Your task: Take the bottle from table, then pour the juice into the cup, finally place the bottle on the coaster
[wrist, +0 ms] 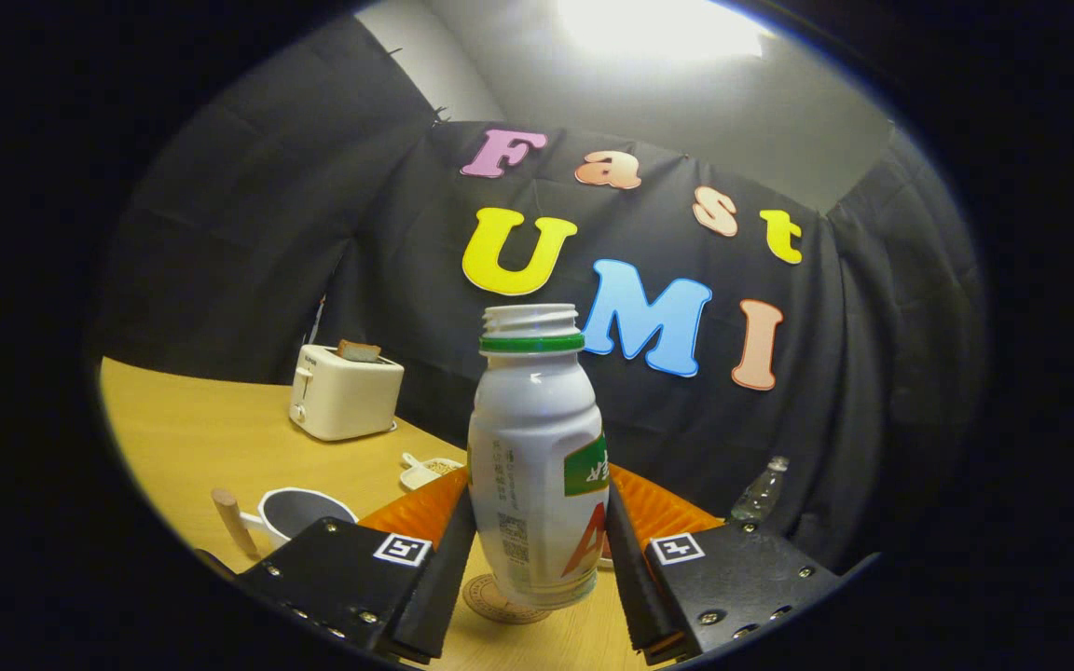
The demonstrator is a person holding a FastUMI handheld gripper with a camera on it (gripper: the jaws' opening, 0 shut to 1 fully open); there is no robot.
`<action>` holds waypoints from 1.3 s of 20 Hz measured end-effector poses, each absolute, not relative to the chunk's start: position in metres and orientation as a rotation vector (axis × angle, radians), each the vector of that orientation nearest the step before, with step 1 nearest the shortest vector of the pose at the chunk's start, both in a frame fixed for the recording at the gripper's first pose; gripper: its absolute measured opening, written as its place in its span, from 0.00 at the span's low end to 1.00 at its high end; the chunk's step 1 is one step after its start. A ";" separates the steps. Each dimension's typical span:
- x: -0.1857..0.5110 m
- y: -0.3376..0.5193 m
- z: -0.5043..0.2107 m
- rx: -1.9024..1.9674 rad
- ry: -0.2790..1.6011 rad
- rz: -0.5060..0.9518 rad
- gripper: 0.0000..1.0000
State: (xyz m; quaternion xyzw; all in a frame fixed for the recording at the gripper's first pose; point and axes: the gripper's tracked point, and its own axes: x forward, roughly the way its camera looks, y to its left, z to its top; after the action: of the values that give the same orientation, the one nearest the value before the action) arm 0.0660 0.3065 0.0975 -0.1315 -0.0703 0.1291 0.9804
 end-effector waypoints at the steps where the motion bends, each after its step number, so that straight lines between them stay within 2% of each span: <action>1: 0.069 0.307 0.096 -0.234 -0.127 0.268 0.71; 8: 0.075 0.304 0.081 -0.046 -0.038 0.306 0.71; 26: 0.110 0.296 0.053 0.001 0.022 0.263 0.71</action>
State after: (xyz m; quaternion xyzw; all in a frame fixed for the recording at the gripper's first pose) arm 0.1096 0.2965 0.0530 0.0007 0.0112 0.1312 0.9913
